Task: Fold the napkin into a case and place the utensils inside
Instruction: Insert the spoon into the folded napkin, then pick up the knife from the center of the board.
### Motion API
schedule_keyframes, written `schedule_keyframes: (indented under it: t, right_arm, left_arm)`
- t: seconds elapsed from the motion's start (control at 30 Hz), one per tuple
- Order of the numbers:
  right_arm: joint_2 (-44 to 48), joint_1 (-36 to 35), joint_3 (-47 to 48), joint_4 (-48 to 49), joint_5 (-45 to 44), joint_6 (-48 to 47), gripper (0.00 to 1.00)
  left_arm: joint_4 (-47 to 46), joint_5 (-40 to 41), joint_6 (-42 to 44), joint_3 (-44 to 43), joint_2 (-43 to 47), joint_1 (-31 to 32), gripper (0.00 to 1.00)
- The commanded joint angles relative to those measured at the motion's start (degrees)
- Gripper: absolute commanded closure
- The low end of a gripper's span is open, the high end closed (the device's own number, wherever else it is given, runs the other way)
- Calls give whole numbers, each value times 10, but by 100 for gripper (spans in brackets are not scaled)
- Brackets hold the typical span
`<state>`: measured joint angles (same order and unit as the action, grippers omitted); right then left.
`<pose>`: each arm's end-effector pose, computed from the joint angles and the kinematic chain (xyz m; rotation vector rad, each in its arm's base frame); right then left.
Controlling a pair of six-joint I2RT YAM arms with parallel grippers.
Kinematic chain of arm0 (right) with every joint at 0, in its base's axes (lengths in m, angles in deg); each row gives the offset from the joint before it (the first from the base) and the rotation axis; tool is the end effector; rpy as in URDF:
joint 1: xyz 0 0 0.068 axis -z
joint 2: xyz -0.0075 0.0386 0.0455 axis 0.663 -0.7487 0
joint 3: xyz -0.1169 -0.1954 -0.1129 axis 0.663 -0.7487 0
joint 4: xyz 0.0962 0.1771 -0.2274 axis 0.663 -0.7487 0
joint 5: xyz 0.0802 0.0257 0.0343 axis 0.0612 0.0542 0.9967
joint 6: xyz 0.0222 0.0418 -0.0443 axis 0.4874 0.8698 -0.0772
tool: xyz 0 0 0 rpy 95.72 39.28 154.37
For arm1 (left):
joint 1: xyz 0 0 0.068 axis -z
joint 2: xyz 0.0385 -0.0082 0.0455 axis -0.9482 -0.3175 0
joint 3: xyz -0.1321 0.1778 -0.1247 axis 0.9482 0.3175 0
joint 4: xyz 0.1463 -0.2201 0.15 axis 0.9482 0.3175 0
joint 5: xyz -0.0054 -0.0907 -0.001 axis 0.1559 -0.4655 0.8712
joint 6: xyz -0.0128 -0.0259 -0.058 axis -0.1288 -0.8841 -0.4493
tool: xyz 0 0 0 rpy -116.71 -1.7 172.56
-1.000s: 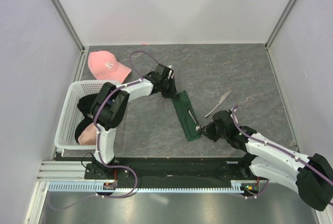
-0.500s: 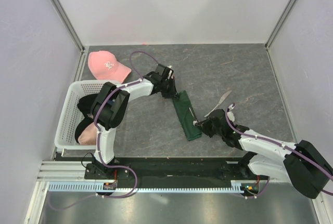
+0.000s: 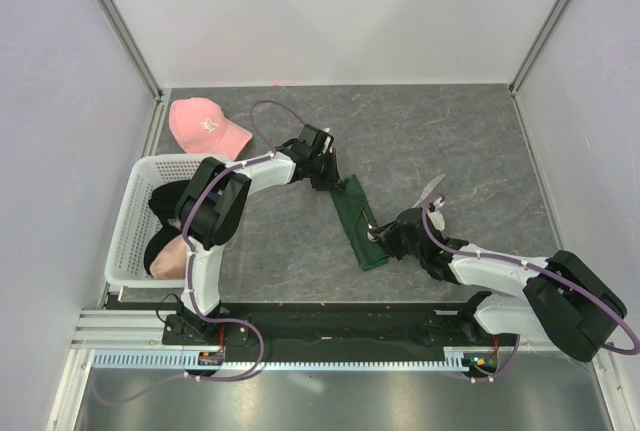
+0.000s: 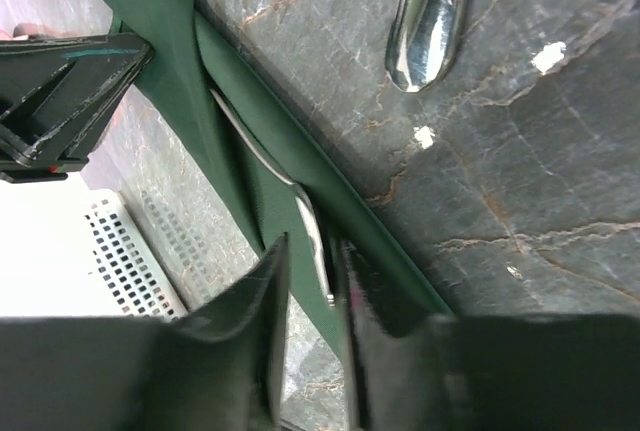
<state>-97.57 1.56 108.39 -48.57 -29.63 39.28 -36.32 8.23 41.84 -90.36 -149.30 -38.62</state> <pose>0.2027 0.1578 0.0722 1.1073 2.2220 0.8846 0.3900 -0.2681 0.0903 0.0223 2.6353 -0.8142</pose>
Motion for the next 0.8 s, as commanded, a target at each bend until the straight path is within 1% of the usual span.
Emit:
schedule_keyframes:
  t: [0.0, 0.03, 0.07, 0.1, 0.13, 0.17, 0.2, 0.23, 0.27, 0.3, 0.33, 0.37, 0.4, 0.47, 0.5, 0.53, 0.57, 0.6, 0.63, 0.67, 0.7, 0.77]
  right_arm:
    - [13, 3, 30, 4, 2, -34, 59]
    - [20, 4, 38, -16, 6, -59, 56]
    - [28, 6, 45, -56, 17, -73, 52]
    - [47, 9, 61, -82, 22, -90, 41]
    - [53, 10, 72, -113, 27, -106, 36]
    - [59, 12, 83, -175, 34, -140, 31]
    - [71, 15, 103, -207, 48, -155, 24]
    - [81, 15, 110, -233, 55, -171, 22]
    - [92, 16, 124, -289, 55, -198, 21]
    - [118, 17, 131, -322, 37, -210, 18]
    - [131, 20, 136, -352, 27, -224, 15]
    - [143, 30, 142, -399, 15, -258, 13]
    - [149, 64, 159, -418, 5, -288, 11]
    - [130, 112, 185, -461, 8, -348, 10]
    - [94, 158, 223, -478, 0, -397, 13]
    - [73, 173, 243, -495, -28, -417, 16]
    - [49, 182, 284, -498, -31, -444, 19]
    - [-5, 199, 310, -506, -39, -478, 21]
    - [-35, 203, 336, -534, -74, -487, 22]
    - [-63, 204, 384, -540, -83, -500, 25]
    - [-107, 204, 406, -545, -89, -511, 27]
    - [-138, 205, 451, -556, -110, -517, 30]
  left_arm:
    - [-5, 2, -6, 1, 20, 0, 98]
    - [-3, 4, -5, 1, 25, -1, 98]
    - [2, 6, -4, 0, 39, -1, 98]
    - [3, 6, -4, 0, 46, -1, 97]
    - [5, 5, -3, 0, 54, -1, 95]
    - [9, 6, -3, 1, 64, -1, 92]
    - [13, 7, -3, 1, 81, -1, 85]
    - [13, 2, -3, 1, 91, -1, 80]
    - [20, -3, -3, 1, 100, -1, 77]
    - [25, -5, -3, 1, 118, -1, 72]
    - [29, -9, -4, 1, 127, 0, 71]
    - [32, -12, -4, 3, 136, 0, 69]
    - [35, -16, -5, 7, 148, 0, 68]
    - [35, -27, -7, 15, 183, 5, 67]
    - [36, -28, -6, 25, 195, 9, 66]
    - [37, -33, -2, 31, 221, 19, 66]
    - [39, -32, 1, 38, 235, 26, 66]
    - [39, -31, 1, 53, 247, 33, 65]
    - [39, -31, 4, 61, 274, 47, 65]
    - [40, -28, 6, 69, 287, 58, 65]
    - [40, -21, 11, 88, 303, 69, 65]
    - [47, 8, 26, 106, 342, 98, 64]
